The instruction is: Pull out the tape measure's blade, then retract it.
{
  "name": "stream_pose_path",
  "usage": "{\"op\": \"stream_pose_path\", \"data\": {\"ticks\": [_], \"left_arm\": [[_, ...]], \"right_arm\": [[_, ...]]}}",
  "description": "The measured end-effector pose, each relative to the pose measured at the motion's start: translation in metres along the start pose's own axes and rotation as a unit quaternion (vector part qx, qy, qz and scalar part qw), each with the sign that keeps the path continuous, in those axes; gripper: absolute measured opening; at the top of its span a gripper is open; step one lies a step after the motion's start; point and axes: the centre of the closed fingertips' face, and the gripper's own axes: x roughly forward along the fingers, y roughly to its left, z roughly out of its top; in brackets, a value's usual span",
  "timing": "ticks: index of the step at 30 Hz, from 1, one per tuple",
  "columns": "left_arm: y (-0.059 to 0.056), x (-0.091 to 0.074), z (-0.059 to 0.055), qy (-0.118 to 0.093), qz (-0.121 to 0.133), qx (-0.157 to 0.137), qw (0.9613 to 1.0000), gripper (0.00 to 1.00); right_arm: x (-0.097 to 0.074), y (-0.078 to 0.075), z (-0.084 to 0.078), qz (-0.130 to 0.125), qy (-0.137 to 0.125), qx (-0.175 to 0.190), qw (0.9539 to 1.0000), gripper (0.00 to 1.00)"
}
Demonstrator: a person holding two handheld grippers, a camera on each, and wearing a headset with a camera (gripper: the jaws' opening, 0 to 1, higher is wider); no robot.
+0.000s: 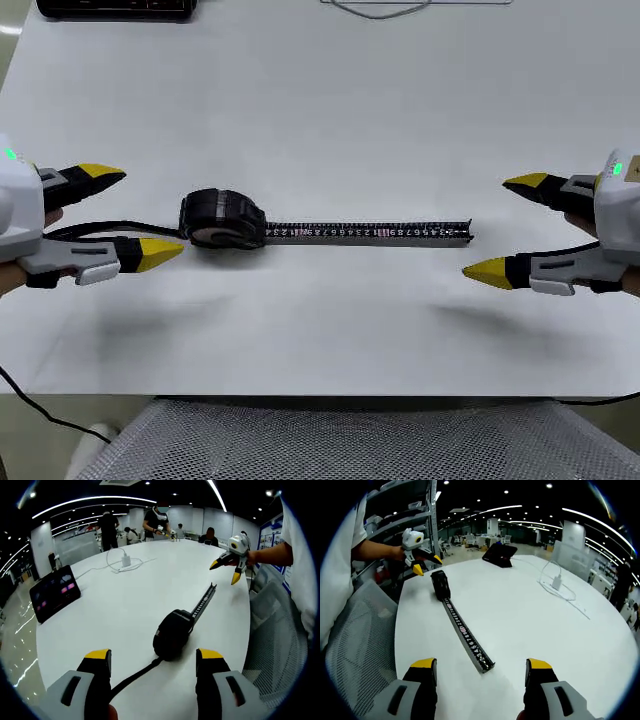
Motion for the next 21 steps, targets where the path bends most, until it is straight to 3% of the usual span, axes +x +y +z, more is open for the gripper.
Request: {"op": "stream_pose_path", "data": {"ticks": [7,21], "left_arm": [[-0.006,-0.010,-0.006,-0.007,0.022,-0.019,0.9996,0.70],[-0.026,-0.024,-0.018,-0.016,0.039,-0.056,0.9975,0.78]], "right_arm": [[-0.007,0.005,-0.002,-0.015,-0.003,0.009,0.9999,0.74],[-0.026,0.017,-0.005,-0.046,-0.027,0.046,0.9975,0.85]]}}
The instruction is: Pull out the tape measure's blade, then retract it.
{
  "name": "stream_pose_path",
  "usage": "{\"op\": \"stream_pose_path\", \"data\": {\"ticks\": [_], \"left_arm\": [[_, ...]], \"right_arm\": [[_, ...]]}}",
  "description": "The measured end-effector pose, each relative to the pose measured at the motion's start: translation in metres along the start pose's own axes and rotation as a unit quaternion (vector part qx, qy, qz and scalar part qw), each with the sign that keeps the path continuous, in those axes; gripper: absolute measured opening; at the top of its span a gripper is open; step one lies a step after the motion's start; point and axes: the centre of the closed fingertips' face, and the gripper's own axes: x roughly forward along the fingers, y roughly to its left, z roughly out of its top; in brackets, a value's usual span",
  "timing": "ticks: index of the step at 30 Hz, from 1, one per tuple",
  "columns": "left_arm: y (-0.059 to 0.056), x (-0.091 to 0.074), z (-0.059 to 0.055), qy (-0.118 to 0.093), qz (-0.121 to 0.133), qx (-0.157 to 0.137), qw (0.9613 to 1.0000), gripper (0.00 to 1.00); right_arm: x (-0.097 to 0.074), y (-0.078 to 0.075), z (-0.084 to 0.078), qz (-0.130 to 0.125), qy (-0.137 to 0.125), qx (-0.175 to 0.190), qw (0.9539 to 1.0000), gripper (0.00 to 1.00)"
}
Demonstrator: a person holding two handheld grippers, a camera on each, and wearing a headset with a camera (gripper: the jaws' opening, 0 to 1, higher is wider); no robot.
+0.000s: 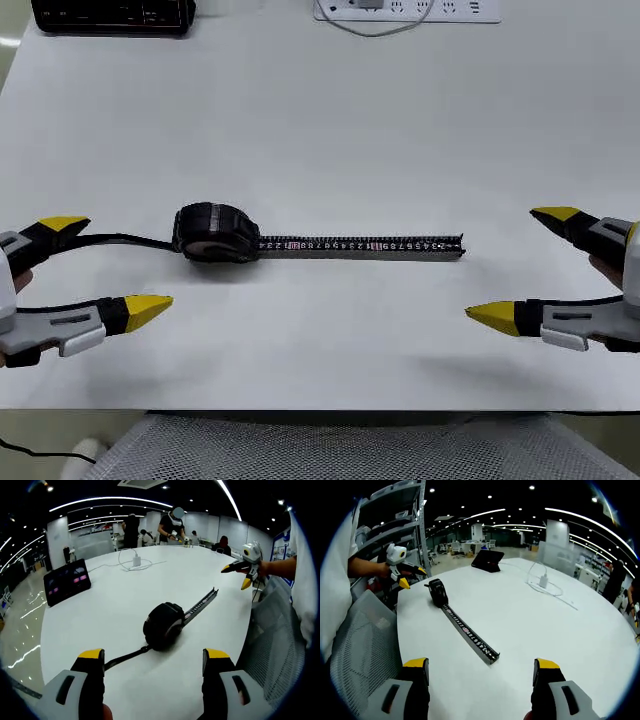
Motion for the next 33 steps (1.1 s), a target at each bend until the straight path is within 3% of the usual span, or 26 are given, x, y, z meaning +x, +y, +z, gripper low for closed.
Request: {"op": "stream_pose_path", "data": {"ticks": [6,20,33], "left_arm": [[-0.006,-0.005,0.004,-0.017,0.014,-0.001,0.9997,0.80],[-0.029,-0.001,-0.004,-0.024,0.007,-0.004,0.9997,0.80],[-0.041,-0.002,-0.012,-0.024,-0.001,-0.016,0.9996,0.81]], "right_arm": [[-0.005,0.005,0.001,-0.010,-0.011,0.002,0.9999,0.85],[-0.007,0.014,-0.001,-0.044,-0.038,0.011,0.9982,0.83],[-0.009,0.021,-0.008,-0.040,-0.044,0.028,0.9978,0.86]]}}
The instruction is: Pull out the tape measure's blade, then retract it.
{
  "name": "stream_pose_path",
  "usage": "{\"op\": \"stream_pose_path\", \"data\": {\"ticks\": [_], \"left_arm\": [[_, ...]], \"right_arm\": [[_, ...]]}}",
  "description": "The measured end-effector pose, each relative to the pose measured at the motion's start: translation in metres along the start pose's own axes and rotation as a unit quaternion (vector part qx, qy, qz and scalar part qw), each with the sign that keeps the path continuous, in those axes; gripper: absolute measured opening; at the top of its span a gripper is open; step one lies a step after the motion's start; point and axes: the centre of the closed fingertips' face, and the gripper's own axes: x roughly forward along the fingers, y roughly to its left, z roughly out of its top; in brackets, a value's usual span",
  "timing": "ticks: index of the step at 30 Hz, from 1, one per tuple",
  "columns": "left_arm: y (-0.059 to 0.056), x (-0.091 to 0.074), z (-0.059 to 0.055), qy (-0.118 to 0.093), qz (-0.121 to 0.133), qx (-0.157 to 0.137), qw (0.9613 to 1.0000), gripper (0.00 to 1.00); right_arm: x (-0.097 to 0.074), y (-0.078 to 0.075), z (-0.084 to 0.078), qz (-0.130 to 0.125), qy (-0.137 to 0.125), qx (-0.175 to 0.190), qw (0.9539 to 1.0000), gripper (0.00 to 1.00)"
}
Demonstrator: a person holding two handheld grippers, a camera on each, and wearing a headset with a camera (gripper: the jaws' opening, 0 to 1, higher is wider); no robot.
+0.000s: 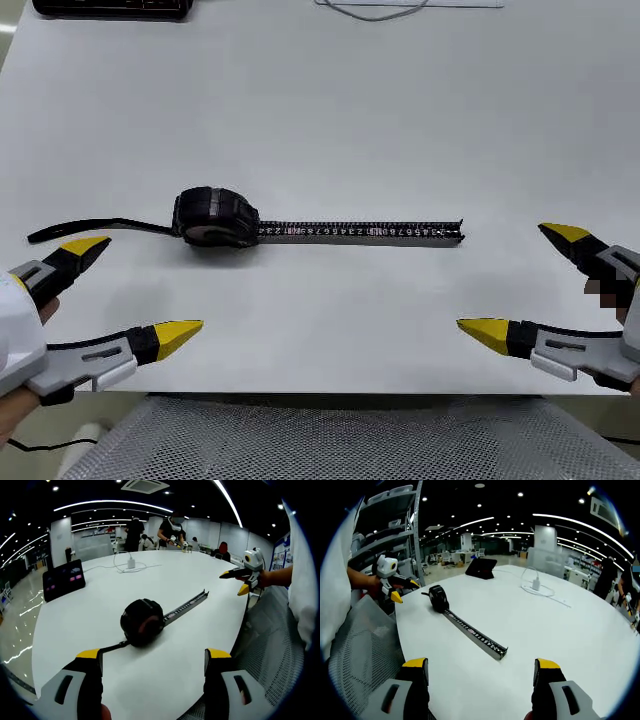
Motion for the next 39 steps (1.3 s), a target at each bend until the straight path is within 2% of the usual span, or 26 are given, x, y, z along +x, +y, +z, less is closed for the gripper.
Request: {"op": "stream_pose_path", "data": {"ticks": [7,15,24,39], "left_arm": [[-0.002,-0.001,0.003,-0.004,-0.002,-0.005,1.0000,0.81],[-0.003,-0.003,0.002,-0.001,-0.007,-0.002,1.0000,0.81],[-0.003,-0.001,0.007,-0.006,-0.008,-0.005,0.9999,0.81],[0.001,-0.003,0.007,-0.006,0.000,-0.007,1.0000,0.81]], "right_arm": [[-0.004,0.003,-0.001,-0.003,-0.004,0.003,1.0000,0.86],[-0.007,0.009,-0.011,0.002,0.004,0.011,0.9999,0.88],[-0.007,0.010,-0.009,0.002,0.003,0.009,1.0000,0.89],[-0.007,0.010,-0.005,0.004,0.000,0.009,1.0000,0.89]]}}
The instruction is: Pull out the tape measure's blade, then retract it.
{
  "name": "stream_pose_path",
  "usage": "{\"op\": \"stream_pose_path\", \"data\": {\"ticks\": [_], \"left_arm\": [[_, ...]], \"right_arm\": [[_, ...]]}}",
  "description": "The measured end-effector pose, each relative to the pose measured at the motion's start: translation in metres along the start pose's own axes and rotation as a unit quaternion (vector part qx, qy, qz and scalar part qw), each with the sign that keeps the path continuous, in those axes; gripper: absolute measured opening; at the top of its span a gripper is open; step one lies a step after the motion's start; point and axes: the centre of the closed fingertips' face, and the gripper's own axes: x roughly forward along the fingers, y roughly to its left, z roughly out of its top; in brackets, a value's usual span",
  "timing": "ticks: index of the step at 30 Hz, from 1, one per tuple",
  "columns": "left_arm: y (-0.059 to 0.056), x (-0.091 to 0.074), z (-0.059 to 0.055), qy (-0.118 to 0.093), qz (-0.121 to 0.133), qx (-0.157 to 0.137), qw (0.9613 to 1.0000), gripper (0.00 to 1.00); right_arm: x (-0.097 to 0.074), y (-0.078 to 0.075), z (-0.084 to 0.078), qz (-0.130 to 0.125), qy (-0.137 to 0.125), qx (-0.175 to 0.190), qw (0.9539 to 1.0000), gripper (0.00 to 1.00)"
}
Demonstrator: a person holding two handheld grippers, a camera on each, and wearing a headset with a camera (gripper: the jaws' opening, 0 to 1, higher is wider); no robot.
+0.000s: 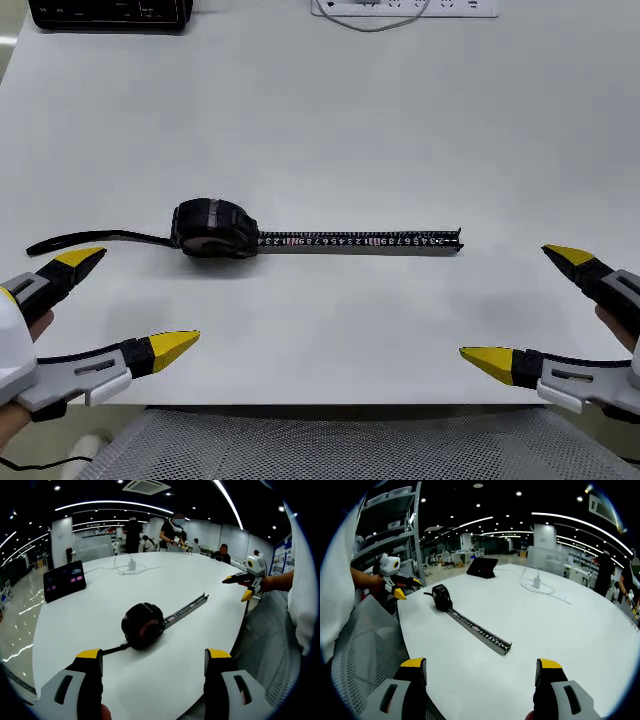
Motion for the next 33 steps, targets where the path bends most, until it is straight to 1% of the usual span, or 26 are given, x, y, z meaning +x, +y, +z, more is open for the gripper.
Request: {"op": "stream_pose_path", "data": {"ticks": [8,12,21,24,27,30,33], "left_arm": [[0.002,-0.001,0.002,-0.003,0.004,-0.004,1.0000,0.80],[0.000,0.001,0.003,-0.005,0.004,-0.006,1.0000,0.80],[-0.007,0.013,0.008,-0.006,0.000,-0.003,1.0000,0.81],[-0.009,0.017,0.014,-0.013,-0.006,-0.013,0.9998,0.81],[-0.010,0.022,0.017,-0.016,-0.007,-0.015,0.9997,0.80],[-0.012,0.027,0.020,-0.018,-0.010,-0.018,0.9996,0.80],[-0.013,0.032,0.020,-0.018,-0.010,-0.022,0.9996,0.80]], "right_arm": [[-0.001,0.001,0.000,0.001,0.004,-0.004,1.0000,0.88],[0.000,0.001,0.000,0.001,0.003,-0.004,1.0000,0.88],[-0.001,-0.001,0.002,0.000,0.002,-0.004,1.0000,0.88],[-0.001,-0.001,0.003,-0.001,0.002,-0.003,1.0000,0.87],[-0.001,-0.001,0.003,0.000,0.000,0.001,1.0000,0.87],[-0.001,-0.002,0.004,0.000,-0.001,0.001,1.0000,0.86],[-0.002,-0.003,0.004,0.000,-0.001,0.001,1.0000,0.86]]}}
